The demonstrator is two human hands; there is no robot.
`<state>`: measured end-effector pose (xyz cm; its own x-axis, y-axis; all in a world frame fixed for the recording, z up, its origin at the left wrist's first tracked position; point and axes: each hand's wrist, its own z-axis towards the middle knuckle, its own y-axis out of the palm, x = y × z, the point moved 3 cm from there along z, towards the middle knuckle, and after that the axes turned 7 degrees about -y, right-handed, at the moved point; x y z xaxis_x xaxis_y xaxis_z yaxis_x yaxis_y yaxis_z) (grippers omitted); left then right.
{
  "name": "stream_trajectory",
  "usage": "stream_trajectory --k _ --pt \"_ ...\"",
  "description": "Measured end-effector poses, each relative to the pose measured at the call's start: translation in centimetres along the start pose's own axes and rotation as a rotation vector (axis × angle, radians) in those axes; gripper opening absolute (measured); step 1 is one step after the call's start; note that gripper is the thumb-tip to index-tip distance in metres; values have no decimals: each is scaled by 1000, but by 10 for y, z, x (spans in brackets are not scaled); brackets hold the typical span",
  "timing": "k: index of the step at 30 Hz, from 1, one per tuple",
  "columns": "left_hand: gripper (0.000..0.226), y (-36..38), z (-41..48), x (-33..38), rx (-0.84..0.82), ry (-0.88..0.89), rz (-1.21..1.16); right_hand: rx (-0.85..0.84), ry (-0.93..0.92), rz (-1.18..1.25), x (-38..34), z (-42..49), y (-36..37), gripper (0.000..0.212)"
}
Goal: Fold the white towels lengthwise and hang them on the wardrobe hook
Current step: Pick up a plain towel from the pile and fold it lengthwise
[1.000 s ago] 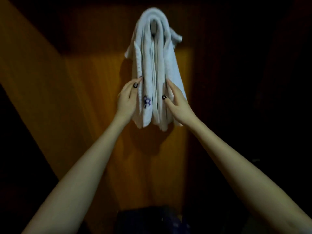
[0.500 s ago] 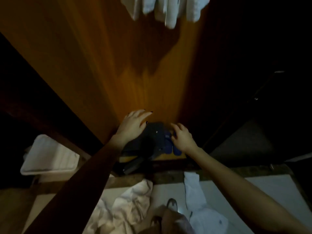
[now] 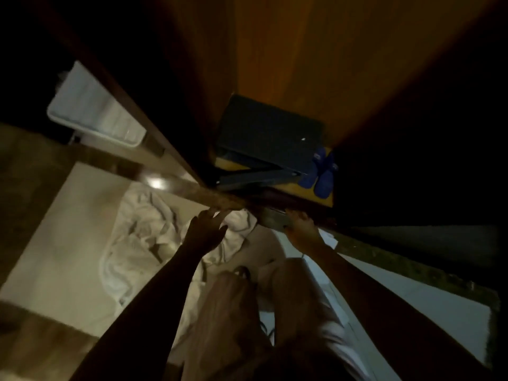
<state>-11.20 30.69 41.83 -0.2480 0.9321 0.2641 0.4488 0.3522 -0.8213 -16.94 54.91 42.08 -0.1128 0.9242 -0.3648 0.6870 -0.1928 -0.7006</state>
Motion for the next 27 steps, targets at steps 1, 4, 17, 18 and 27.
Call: stream_trajectory --k 1,4,17,18,27 --pt "52 12 -4 -11 -15 -49 11 -42 -39 -34 -3 9 9 55" --pt "52 39 -6 -28 -27 -185 -44 -166 -138 -80 -7 36 30 58" --pt "49 195 113 -38 -16 -264 -69 -292 -308 -252 52 196 143 58" --pt "49 215 128 -43 -28 -255 -55 -300 -314 -267 60 212 159 57" --pt "53 377 259 -106 -48 -67 91 -287 -361 -31 116 356 283 51"
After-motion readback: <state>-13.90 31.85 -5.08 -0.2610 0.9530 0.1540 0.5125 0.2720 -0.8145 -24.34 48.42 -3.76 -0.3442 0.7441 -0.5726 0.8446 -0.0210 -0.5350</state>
